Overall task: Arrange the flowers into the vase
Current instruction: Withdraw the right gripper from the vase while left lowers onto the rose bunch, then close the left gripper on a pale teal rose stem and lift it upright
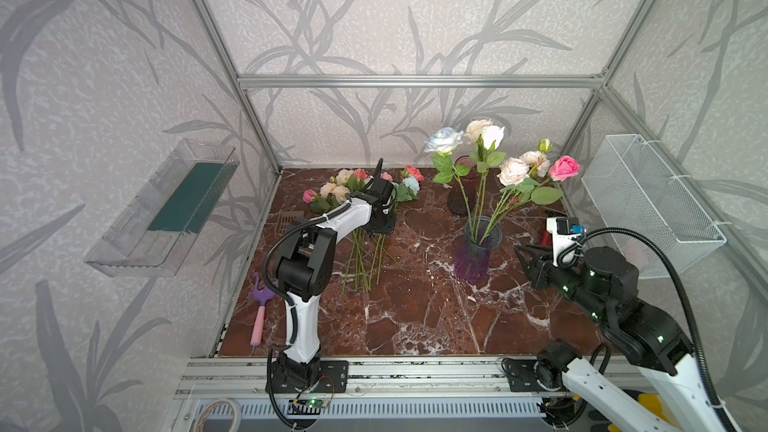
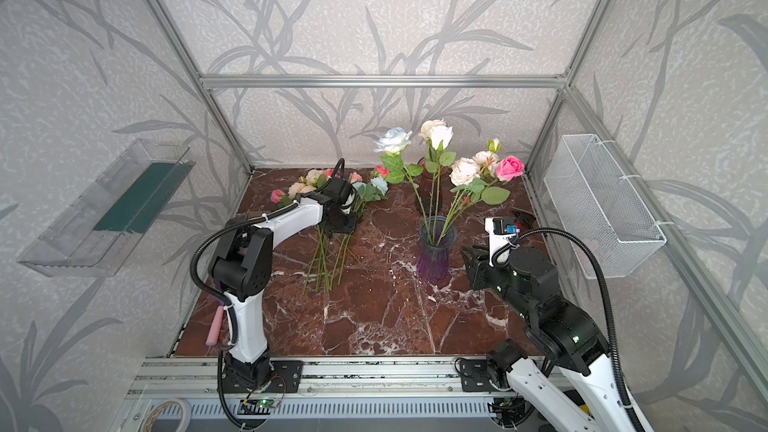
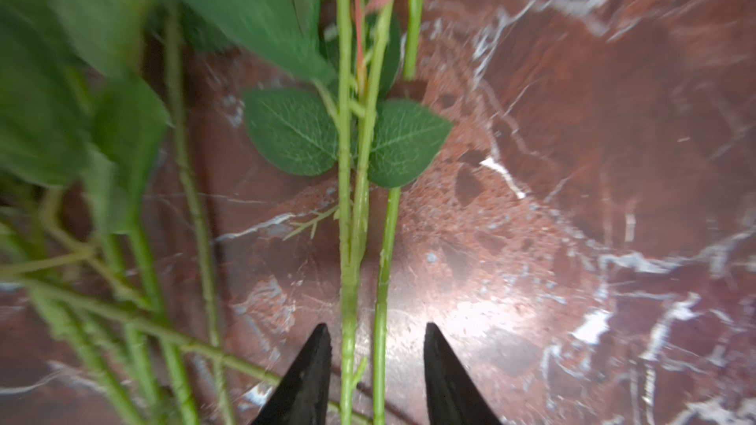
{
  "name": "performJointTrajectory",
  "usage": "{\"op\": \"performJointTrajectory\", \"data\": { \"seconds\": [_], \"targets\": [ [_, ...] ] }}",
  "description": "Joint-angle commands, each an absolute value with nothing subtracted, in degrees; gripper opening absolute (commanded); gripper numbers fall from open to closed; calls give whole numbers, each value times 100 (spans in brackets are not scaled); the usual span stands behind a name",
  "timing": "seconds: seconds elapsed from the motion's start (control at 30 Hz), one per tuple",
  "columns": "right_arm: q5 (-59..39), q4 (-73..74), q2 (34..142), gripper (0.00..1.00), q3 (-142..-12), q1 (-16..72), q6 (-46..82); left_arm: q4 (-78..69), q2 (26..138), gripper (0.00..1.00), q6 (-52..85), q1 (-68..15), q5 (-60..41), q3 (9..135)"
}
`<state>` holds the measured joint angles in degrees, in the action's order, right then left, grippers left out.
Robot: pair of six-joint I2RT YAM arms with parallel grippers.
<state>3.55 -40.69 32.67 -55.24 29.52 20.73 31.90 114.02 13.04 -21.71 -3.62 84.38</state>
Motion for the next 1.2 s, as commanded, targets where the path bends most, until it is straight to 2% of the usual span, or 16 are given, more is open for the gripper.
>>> {"op": "performJointTrajectory", "data": {
  "seconds": [0.0,0.1,0.57,0.73,0.87,1.17],
  "targets": [
    [256,-3907,3350,34,-5537,2935,1996,3243,11253,36,1271,-2003,-440,8472],
    [263,-3871,3379,34,-5543,2935,1982,3336,11425,33,1219,-1942,-522,8590],
    [236,-3843,3370,34,-5527,2936,1990,3533,12016,29,1143,-1916,-804,8837],
    [221,-3841,3360,34,-5511,2934,2003,3561,12100,22,1143,-1925,-719,8833],
    [207,-3866,3356,34,-5580,2934,2026,3616,12054,13,1157,-1926,-747,8874],
    [202,-4010,3339,34,-5878,2935,2134,3383,10949,2,1346,-1929,-926,8676]
  ]
}}
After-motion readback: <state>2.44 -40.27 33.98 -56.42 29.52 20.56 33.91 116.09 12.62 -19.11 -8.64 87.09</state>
